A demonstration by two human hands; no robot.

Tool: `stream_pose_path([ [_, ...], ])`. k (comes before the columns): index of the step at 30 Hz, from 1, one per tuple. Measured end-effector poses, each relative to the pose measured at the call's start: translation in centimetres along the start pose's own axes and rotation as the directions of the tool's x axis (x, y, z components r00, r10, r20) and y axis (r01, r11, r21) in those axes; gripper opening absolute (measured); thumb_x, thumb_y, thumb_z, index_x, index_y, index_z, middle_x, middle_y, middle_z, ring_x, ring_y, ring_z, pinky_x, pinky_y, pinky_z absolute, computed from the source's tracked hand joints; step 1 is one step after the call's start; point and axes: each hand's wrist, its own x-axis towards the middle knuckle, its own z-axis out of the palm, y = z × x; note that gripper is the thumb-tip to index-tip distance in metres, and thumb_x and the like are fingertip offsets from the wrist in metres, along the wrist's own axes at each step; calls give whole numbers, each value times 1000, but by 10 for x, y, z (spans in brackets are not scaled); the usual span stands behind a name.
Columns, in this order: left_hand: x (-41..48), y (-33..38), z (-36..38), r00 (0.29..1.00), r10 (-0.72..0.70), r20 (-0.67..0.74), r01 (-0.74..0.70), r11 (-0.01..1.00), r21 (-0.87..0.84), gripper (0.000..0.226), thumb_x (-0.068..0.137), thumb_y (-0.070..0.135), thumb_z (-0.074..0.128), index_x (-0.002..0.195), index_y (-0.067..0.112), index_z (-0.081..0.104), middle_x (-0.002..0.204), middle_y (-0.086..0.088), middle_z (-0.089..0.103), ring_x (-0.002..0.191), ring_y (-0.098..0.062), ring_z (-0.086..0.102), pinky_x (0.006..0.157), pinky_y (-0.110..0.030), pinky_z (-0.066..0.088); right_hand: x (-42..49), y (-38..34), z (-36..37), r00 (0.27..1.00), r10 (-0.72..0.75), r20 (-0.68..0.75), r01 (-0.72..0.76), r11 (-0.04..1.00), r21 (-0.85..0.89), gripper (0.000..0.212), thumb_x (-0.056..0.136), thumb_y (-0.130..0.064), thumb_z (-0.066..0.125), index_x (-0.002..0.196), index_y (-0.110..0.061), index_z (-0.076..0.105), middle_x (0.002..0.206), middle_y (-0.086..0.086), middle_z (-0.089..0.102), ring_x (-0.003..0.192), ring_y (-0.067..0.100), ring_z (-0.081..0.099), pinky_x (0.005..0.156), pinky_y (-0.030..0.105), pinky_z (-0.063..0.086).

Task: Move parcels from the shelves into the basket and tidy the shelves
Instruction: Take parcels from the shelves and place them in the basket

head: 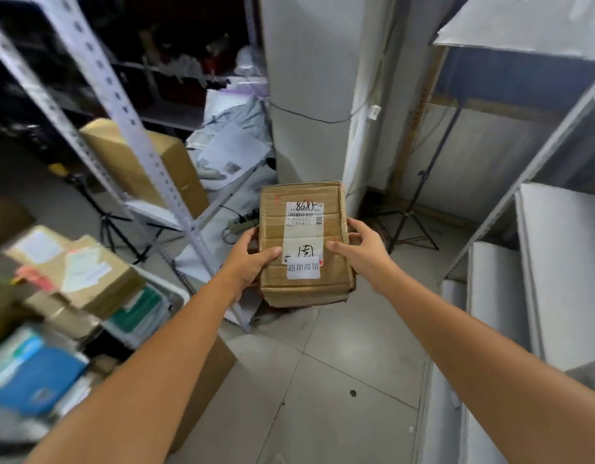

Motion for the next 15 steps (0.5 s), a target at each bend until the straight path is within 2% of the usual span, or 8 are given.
stream_pose_path([
  [2, -18, -2, -20, 998, -2, -66, 1, 1000, -16, 84, 81, 28, 79, 149, 31, 31, 132, -10, 56, 110, -26, 63, 90, -45, 56, -5, -10, 18, 998, -29, 62, 29, 1000, -4, 72, 82, -24, 79, 144, -30, 43, 122, 1, 59, 102, 11, 62, 77, 31, 59],
  [4, -40, -5, -41, 989, 1, -150, -8, 999, -44, 83, 82, 24, 78, 150, 27, 31, 130, -11, 59, 106, -25, 64, 83, -39, 57, -12, -22, 40, 990, -80, 118, 84, 996, -27, 71, 82, -24, 79, 144, -28, 44, 121, -1, 58, 97, 6, 59, 65, 19, 53],
  [5, -50, -6, -52, 982, -2, -189, -8, 999, -53, 81, 83, 23, 78, 149, 26, 32, 128, -10, 61, 104, -24, 65, 82, -38, 57, -14, -26, 50, 984, -103, 142, 109, 993, -38, 72, 81, -25, 80, 143, -29, 44, 121, -1, 58, 97, 6, 58, 64, 17, 49],
  [8, -83, -10, -82, 958, -20, -285, -7, 996, -94, 75, 84, 21, 77, 146, 27, 36, 120, -7, 65, 100, -22, 67, 78, -39, 58, -25, -38, 86, 962, -150, 230, 168, 984, -64, 74, 79, -29, 81, 143, -29, 43, 120, 0, 59, 100, 10, 60, 73, 23, 52],
  [11, -111, -19, -112, 924, -21, -383, -18, 995, -98, 70, 85, 19, 76, 144, 27, 39, 123, -5, 61, 106, -19, 61, 70, -29, 52, -36, -45, 124, 936, -164, 311, 187, 981, -45, 74, 76, -30, 83, 140, -28, 46, 123, -1, 60, 106, 14, 61, 84, 32, 55],
  [13, -130, -27, -133, 900, -23, -435, -17, 996, -88, 73, 86, 22, 75, 147, 27, 36, 128, -2, 56, 111, -18, 54, 72, -28, 48, -46, -52, 150, 912, -177, 370, 203, 979, -32, 70, 79, -26, 81, 140, -27, 47, 125, -3, 58, 108, 15, 59, 85, 32, 53],
  [15, -148, -37, -153, 879, -44, -475, -7, 994, -106, 74, 86, 24, 75, 148, 29, 34, 126, 0, 55, 114, -19, 53, 80, -32, 50, -56, -59, 176, 883, -185, 431, 217, 976, -27, 71, 81, -23, 80, 142, -25, 44, 127, -4, 53, 113, 16, 55, 93, 36, 52],
])
